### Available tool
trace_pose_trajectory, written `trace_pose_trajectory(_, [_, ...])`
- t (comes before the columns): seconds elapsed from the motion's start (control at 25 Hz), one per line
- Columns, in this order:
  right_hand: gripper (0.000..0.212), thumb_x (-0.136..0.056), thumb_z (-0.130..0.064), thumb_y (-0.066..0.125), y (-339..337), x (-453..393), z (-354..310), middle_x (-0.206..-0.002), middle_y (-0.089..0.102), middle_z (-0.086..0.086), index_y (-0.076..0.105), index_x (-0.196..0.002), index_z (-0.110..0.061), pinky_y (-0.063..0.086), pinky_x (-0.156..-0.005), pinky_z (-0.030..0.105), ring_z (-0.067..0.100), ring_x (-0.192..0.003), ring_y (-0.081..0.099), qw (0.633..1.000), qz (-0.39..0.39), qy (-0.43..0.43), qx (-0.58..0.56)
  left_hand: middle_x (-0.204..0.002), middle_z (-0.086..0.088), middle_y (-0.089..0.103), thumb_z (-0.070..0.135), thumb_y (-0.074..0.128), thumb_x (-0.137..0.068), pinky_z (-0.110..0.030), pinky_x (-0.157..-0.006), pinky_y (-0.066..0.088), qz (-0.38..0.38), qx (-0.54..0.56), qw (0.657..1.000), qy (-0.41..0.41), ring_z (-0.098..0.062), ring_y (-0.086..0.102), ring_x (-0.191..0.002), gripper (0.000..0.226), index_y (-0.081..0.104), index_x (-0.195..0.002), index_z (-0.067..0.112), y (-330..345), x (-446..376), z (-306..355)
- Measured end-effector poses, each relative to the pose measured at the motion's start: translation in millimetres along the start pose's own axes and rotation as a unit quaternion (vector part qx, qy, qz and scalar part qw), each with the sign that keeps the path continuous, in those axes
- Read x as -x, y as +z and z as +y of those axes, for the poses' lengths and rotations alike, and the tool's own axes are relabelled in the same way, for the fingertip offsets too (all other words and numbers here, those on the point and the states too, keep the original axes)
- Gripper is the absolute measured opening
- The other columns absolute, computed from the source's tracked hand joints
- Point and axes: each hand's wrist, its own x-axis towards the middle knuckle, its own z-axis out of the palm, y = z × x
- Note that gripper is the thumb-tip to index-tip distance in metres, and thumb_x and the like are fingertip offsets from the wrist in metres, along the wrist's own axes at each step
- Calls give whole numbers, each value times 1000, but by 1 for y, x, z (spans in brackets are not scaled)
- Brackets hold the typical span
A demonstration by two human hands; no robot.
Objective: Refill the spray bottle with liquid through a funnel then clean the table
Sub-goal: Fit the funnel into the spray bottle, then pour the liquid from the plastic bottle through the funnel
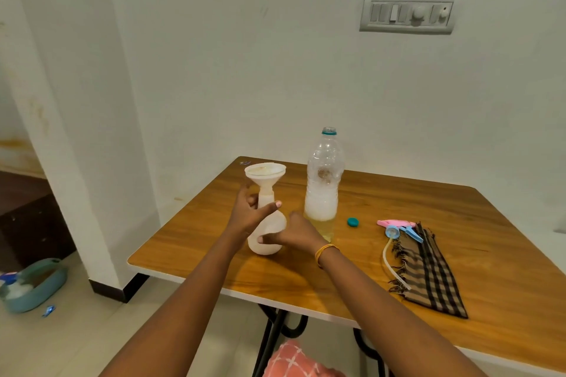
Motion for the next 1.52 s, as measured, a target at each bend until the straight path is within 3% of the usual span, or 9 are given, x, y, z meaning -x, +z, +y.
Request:
trace_pose_trajectory(0.16, [27,-76,-30,71,-33,10,2,-89,69,8,68,-91,-8,53,-73,30,19,-81,63,996,90,-6,-19,-131,-13,57,20,70,-82,-37,-92,51,3,-19,1000,-21,-27,58,-116,64,38,-137,13,11,2,-1])
trace_pose_trajectory(0.28, [22,-76,-31,69,-43,12,8,-64,63,2,66,-65,-12,45,-56,26,16,-65,60,961,263,-35,-74,-130,-12,57,21,70,-83,-32,-87,50,0,-18,1000,-19,-25,58,-115,61,40,-135,12,25,3,1])
trace_pose_trajectory(0.36, [26,-76,-35,71,-44,10,13,-62,57,-1,60,-65,-14,37,-53,24,15,-62,55,931,350,-54,-91,-131,-12,57,21,70,-82,-33,-89,49,13,-16,1000,-14,-26,56,-118,59,42,-133,12,33,4,0])
trace_pose_trajectory(0.48, [50,-67,-43,79,-46,-4,25,-96,53,3,51,-96,-13,38,-65,17,17,-89,50,895,435,-49,-80,-134,-12,55,22,73,-80,-39,-94,49,25,-23,999,-14,-26,55,-120,62,42,-133,13,41,3,0])
trace_pose_trajectory(0.6, [102,-59,-48,84,-48,-23,36,-141,36,10,28,-139,-16,42,-97,33,26,-129,37,921,372,-20,-111,-134,-11,54,23,79,-73,-39,-92,49,9,-9,1000,-3,-26,55,-119,77,36,-137,15,42,1,6])
trace_pose_trajectory(0.68, [116,-57,-49,85,-49,-33,39,-149,31,9,16,-146,-21,42,-103,40,28,-135,35,935,326,-41,-135,-134,-8,53,23,81,-70,-34,-91,49,6,8,1000,9,-23,54,-119,83,34,-138,15,40,-2,14])
trace_pose_trajectory(0.88, [95,-61,-38,86,-51,-41,39,-135,50,4,32,-138,-22,48,-85,25,21,-119,52,924,325,-113,-169,-122,3,55,21,80,-72,-15,-80,48,2,35,998,44,-13,53,-111,70,43,-131,16,40,-11,36])
trace_pose_trajectory(1.08, [87,-59,-24,86,-72,-39,36,-119,51,-4,38,-131,-21,44,-69,10,11,-101,51,930,294,-184,-119,-121,0,59,33,82,-68,-27,-85,52,10,56,997,45,-18,56,-112,70,47,-128,22,38,-21,34])
trace_pose_trajectory(1.52, [92,-53,-40,79,-158,-62,35,-113,58,6,36,-133,-29,56,-77,43,26,-96,58,899,228,-235,291,-124,2,57,41,84,-47,-24,-79,55,-55,70,993,76,-18,55,-114,90,48,-129,28,28,-24,28])
